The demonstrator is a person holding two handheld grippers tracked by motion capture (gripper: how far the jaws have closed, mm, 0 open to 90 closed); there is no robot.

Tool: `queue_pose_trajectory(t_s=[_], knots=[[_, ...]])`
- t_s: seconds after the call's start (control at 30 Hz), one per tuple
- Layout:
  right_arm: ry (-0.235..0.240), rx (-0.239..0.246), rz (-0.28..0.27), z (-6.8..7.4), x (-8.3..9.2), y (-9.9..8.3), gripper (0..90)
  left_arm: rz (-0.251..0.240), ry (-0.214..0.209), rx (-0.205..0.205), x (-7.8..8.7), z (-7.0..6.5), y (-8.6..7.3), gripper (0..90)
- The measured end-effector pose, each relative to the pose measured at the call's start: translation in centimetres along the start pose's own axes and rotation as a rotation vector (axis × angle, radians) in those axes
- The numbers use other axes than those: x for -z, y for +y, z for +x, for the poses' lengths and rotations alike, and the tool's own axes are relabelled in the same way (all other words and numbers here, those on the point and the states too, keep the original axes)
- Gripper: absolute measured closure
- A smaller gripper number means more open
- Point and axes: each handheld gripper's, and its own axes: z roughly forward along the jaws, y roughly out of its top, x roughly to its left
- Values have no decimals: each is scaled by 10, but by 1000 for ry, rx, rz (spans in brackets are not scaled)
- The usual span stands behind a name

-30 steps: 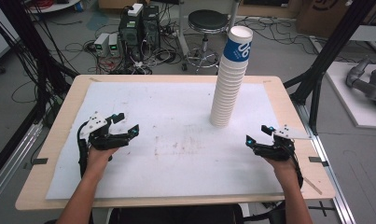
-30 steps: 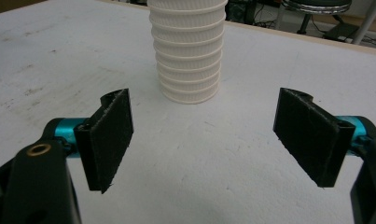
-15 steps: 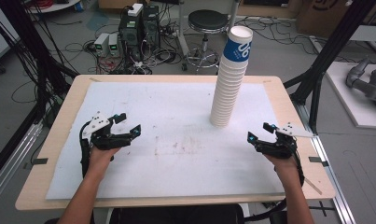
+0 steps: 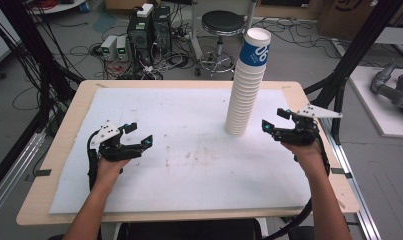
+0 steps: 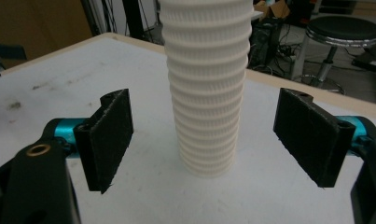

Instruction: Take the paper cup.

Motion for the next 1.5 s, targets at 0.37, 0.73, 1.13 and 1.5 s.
queue_pose_trajectory(t_s=[0.37,0.73,1.13,1.5], knots=[[50,46,-37,-3,-23,60,201,11,2,-1,-2,1,0,168],[44,35,-62,-10,-51,94,192,16,-33,-10,-15,-1,17,168],[79,51,-85,-13,-58,97,193,-6,-160,-76,-60,-4,105,163],[88,44,-86,-15,-58,96,205,-24,-306,-164,-129,-35,193,163]])
